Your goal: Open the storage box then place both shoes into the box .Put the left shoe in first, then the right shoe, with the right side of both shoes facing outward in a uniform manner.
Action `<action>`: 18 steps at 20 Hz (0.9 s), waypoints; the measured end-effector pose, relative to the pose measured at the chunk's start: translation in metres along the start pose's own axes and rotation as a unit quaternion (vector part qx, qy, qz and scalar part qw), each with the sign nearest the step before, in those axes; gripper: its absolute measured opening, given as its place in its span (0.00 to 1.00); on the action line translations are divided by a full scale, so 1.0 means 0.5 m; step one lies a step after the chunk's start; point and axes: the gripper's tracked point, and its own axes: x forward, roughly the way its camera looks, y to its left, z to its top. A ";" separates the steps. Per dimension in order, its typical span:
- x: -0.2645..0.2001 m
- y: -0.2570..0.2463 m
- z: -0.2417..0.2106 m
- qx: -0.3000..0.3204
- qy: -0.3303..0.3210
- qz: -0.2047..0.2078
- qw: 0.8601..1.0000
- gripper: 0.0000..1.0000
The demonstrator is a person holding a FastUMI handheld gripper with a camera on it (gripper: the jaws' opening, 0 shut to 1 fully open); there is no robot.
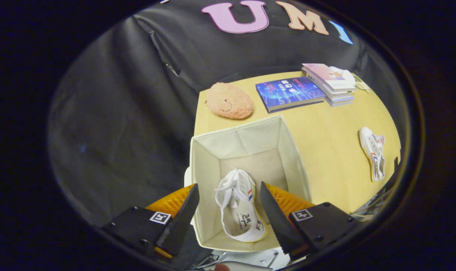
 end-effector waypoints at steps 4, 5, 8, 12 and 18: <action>-0.065 -0.061 0.035 -0.014 -0.039 -0.010 0.999 1.00; -0.082 -0.088 0.044 -0.021 -0.050 -0.017 0.998 1.00; -0.113 -0.188 0.055 -0.039 -0.064 -0.052 0.996 1.00; -0.127 -0.336 0.065 -0.034 -0.068 -0.092 0.993 1.00; -0.169 -0.606 0.055 -0.023 -0.052 -0.182 0.982 1.00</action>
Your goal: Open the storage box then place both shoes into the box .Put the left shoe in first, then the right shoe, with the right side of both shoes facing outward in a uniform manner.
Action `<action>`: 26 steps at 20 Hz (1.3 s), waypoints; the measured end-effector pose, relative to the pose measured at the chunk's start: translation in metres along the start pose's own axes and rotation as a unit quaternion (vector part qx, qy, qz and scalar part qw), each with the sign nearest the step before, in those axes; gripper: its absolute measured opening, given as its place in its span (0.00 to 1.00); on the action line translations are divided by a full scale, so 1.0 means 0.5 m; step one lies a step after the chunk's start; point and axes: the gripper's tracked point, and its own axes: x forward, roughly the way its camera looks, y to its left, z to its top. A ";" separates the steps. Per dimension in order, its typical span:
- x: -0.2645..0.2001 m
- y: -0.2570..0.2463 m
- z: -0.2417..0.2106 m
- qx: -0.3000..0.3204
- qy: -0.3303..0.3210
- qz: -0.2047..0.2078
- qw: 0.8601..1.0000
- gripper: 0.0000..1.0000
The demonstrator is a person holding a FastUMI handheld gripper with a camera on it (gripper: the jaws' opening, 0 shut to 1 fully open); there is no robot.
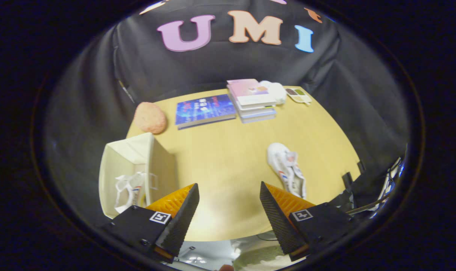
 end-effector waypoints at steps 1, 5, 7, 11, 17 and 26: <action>0.012 -0.039 -0.003 0.001 0.003 -0.014 1.000 1.00; 0.056 -0.184 -0.025 -0.015 0.026 -0.071 0.997 1.00; 0.080 -0.242 -0.038 -0.025 0.041 -0.089 0.995 1.00; 0.147 -0.324 -0.068 -0.041 0.078 -0.112 0.990 1.00; 0.237 -0.373 -0.117 -0.092 0.134 -0.115 0.980 1.00; 0.357 -0.401 -0.098 -0.137 0.129 -0.107 0.976 0.92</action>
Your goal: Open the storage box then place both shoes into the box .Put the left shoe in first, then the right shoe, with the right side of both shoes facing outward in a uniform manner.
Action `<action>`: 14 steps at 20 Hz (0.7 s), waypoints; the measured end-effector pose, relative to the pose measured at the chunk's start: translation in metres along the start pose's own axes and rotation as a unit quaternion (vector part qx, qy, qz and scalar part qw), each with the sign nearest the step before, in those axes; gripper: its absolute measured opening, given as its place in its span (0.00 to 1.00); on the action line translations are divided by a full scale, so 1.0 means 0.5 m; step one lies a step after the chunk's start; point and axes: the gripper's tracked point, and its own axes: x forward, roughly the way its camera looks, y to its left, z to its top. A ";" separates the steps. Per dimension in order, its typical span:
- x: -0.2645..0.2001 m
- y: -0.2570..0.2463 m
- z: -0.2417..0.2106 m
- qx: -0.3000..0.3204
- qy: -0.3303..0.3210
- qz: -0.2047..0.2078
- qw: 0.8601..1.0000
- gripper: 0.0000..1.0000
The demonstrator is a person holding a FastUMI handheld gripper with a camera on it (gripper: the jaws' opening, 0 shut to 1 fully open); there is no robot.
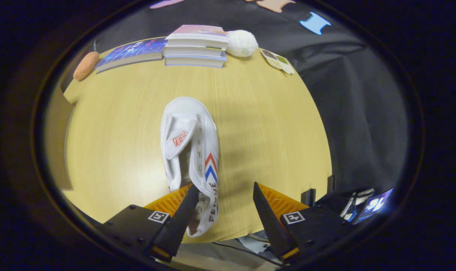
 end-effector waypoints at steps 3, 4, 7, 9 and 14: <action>0.031 -0.003 0.011 0.006 -0.023 0.007 1.000 0.90; 0.041 -0.006 0.021 0.012 -0.043 0.007 0.999 0.90; 0.057 -0.023 0.060 0.024 -0.121 0.004 0.992 0.87; 0.077 -0.025 0.082 0.031 -0.163 0.004 0.986 0.86; 0.109 -0.015 0.095 0.079 -0.236 0.055 0.967 0.82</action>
